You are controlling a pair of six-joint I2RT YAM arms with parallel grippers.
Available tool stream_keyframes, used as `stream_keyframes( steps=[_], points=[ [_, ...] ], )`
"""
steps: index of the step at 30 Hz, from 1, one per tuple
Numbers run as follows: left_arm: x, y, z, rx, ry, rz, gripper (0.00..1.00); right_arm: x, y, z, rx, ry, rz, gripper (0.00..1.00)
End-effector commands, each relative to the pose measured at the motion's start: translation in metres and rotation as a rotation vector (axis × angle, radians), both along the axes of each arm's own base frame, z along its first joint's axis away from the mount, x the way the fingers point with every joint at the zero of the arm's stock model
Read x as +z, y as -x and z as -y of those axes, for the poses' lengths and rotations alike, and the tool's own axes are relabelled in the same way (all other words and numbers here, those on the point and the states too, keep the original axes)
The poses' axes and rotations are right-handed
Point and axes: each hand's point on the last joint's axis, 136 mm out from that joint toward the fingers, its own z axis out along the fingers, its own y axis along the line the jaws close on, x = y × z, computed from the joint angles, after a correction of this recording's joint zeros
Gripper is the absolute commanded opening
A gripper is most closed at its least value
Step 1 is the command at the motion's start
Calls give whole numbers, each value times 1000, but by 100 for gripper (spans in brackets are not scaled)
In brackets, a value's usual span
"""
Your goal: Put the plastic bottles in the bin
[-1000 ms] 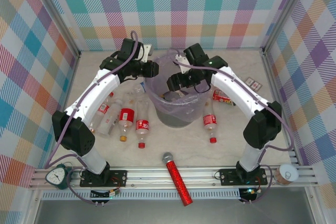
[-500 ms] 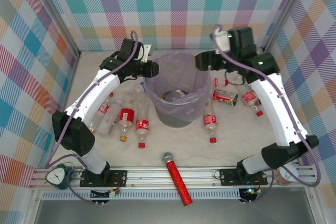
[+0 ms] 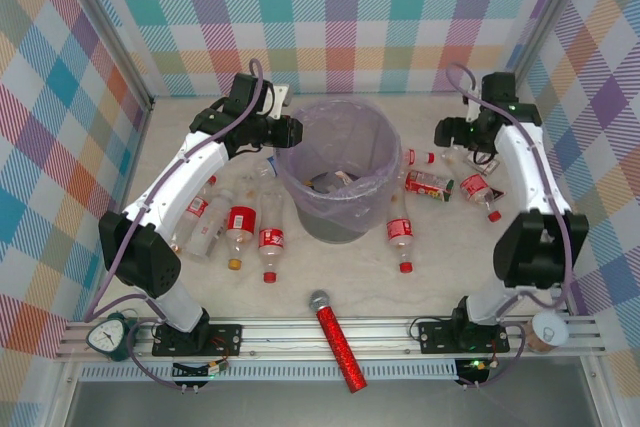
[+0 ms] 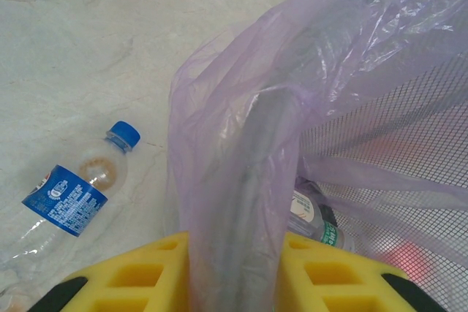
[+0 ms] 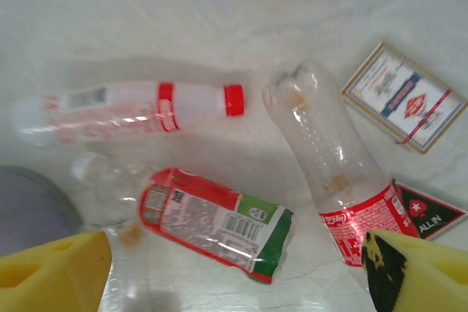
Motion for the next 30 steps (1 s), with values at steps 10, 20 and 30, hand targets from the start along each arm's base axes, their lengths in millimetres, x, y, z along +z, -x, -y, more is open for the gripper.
stream_keyframes(
  steps=[10, 20, 30],
  points=[
    [-35, 17, 0, -47, -72, -95, 31, -67, -47, 66, -78, 66, -100, 95],
    [-42, 17, 5, -57, -57, -117, 31, -120, -57, 52, -15, -63, -200, 100],
    [-43, 17, 2, -51, -67, -113, 31, -150, -54, 51, -16, -76, -262, 92]
  ],
)
